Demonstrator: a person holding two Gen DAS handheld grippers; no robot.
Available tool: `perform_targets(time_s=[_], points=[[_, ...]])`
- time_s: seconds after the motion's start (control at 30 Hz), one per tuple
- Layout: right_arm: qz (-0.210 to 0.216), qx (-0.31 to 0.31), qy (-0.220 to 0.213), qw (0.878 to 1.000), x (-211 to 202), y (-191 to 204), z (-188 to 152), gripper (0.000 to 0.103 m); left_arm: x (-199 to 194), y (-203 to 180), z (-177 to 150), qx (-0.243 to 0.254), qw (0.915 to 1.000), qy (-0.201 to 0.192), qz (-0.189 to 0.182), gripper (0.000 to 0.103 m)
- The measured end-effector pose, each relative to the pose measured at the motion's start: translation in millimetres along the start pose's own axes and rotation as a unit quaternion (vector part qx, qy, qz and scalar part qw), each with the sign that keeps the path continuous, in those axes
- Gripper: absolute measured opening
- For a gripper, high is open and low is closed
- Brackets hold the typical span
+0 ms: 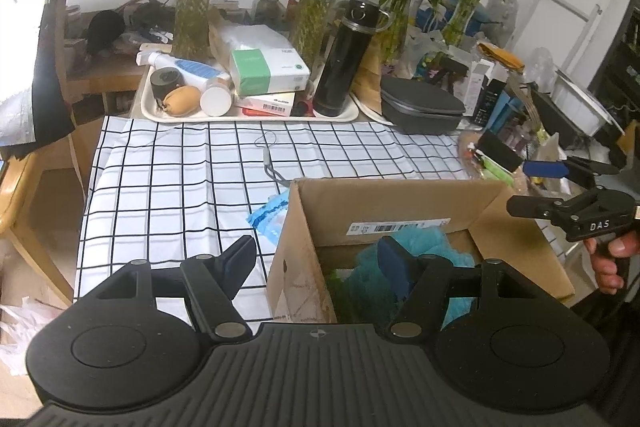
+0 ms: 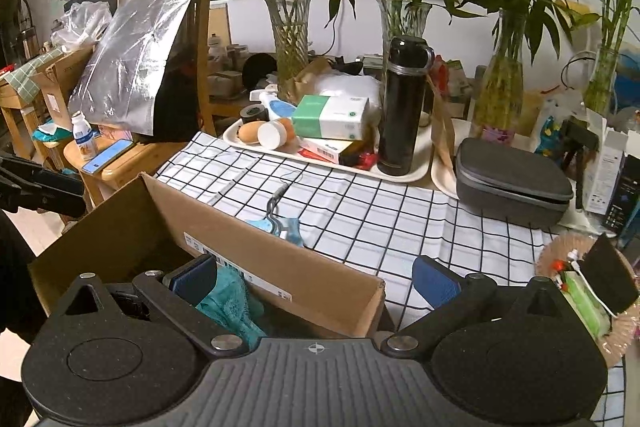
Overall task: Organize soft objects
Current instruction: 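Move the left tool toward the blue wipes pack with the white cable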
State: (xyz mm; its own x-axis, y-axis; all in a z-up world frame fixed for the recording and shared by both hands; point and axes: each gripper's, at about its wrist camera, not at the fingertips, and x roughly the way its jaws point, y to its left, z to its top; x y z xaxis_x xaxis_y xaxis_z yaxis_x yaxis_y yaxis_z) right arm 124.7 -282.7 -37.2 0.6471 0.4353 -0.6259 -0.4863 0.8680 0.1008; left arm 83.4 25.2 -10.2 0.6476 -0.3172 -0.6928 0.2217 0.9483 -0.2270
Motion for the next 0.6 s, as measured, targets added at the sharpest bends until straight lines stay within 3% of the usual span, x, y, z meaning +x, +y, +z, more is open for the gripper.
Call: perform_targets(time_s=[0.6], points=[[0.001,0.007,-0.001,1.000,5,-2,3,0.103,14,-4,21,0.023,0.9996,-0.015,0.001,0.067]])
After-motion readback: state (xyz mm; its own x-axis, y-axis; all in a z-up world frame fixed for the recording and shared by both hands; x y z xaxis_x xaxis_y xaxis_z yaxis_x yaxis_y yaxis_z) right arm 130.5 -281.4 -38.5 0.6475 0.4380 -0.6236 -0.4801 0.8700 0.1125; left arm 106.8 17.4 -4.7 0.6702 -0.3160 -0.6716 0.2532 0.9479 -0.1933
